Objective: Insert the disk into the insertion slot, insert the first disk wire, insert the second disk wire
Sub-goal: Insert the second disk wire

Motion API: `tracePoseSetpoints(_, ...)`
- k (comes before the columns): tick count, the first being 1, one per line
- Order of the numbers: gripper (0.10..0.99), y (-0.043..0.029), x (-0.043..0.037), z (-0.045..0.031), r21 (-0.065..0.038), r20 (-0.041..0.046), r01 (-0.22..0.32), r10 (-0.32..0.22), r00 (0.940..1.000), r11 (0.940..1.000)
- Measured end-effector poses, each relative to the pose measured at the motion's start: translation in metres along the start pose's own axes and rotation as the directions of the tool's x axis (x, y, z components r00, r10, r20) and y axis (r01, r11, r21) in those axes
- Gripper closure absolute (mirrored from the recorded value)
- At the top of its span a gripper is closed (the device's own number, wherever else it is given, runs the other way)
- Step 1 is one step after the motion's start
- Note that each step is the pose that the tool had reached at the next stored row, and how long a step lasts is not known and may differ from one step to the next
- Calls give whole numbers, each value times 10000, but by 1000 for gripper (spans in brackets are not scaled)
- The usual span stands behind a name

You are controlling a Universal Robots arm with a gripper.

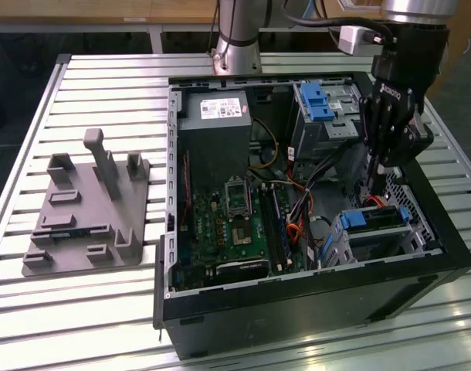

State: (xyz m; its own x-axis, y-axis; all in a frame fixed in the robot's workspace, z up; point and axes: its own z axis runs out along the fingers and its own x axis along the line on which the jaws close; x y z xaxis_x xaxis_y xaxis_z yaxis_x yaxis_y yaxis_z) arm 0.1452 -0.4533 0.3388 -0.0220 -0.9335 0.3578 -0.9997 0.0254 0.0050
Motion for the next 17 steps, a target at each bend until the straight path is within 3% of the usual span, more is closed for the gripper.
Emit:
tracePoseSetpoints(3,937,-2,15,6,-11,520,9,-9,9986,10000)
tracePoseSetpoints(5,937,-2,28,11,-16,766,11,-10,9971,10000)
tracePoseSetpoints(7,937,-3,45,14,-20,948,15,-13,9955,10000)
tracePoseSetpoints(11,937,-7,94,4,-24,1166,17,-14,9932,10000)
tracePoseSetpoints(17,937,-17,177,-11,-29,1254,11,-7,9921,10000)
